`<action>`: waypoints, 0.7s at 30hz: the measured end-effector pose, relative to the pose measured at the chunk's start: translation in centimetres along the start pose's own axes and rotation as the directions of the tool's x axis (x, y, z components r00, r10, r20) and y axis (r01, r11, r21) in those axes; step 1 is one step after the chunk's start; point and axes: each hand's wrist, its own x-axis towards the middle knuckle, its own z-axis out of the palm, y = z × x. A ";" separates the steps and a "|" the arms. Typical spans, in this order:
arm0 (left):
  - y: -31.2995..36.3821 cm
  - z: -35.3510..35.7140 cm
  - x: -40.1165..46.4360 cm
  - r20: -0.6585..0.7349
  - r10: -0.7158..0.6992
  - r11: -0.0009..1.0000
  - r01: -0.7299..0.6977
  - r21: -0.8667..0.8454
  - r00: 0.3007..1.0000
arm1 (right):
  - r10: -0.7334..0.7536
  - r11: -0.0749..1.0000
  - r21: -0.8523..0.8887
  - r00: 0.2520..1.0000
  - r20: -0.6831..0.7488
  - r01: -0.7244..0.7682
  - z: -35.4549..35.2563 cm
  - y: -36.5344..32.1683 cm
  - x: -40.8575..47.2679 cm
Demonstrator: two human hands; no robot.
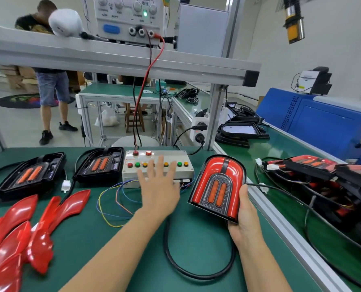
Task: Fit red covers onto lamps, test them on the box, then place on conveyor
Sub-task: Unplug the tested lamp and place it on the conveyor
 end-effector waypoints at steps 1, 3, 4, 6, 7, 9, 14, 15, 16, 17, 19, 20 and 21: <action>0.5 0.3 0.1 0.022 -0.001 1.000 0.001 -0.002 1.000 | 0.001 1.000 0.006 1.000 0.003 -0.001 -0.1 0.0 0.1; 1.3 0.8 0.5 0.051 -0.023 1.000 0.023 -0.016 0.998 | 0.006 1.000 0.020 1.000 -0.001 -0.006 -0.2 0.1 0.2; 1.5 0.8 0.8 0.057 -0.040 0.999 0.042 -0.025 0.998 | 0.010 1.000 0.024 1.000 0.000 -0.010 -0.2 0.1 0.2; 2.1 0.9 1.4 0.073 -0.069 0.997 0.072 -0.041 0.995 | 0.009 0.999 0.031 1.000 -0.002 -0.009 -0.5 0.1 0.3; 2.3 1.0 1.7 0.080 -0.087 0.995 0.091 -0.047 0.993 | 0.009 1.000 0.030 1.000 0.000 -0.009 -0.4 0.1 0.3; 2.6 1.0 2.0 0.093 -0.115 0.992 0.119 -0.042 0.989 | 0.012 0.999 0.031 1.000 0.001 -0.012 -0.3 0.1 0.3; 2.7 1.4 2.2 0.128 -0.167 0.985 0.171 -0.018 0.978 | 0.022 0.999 0.042 1.000 0.006 -0.023 -0.4 0.1 0.2; 2.6 1.5 2.2 0.132 -0.173 0.984 0.176 -0.011 0.976 | 0.025 0.999 0.043 1.000 0.006 -0.025 -0.4 0.0 0.2; 2.5 1.6 2.2 0.133 -0.175 0.984 0.177 -0.005 0.976 | 0.027 0.999 0.046 1.000 0.006 -0.028 -0.4 0.0 0.2; 2.4 1.6 2.2 0.130 -0.176 0.984 0.178 -0.002 0.976 | 0.030 0.998 0.046 1.000 0.006 -0.030 -0.3 0.0 0.1; 2.3 1.6 2.3 0.131 -0.181 0.983 0.182 0.004 0.975 | 0.033 0.999 0.037 0.999 0.005 -0.033 -0.3 0.0 0.1; 2.3 1.6 2.4 0.138 -0.184 0.983 0.184 0.010 0.973 | 0.034 0.999 0.033 0.999 0.006 -0.034 -0.3 0.0 0.1; 2.3 1.5 2.4 0.147 -0.187 0.982 0.186 0.019 0.971 | 0.033 0.999 0.033 0.999 0.007 -0.033 -0.3 0.0 0.1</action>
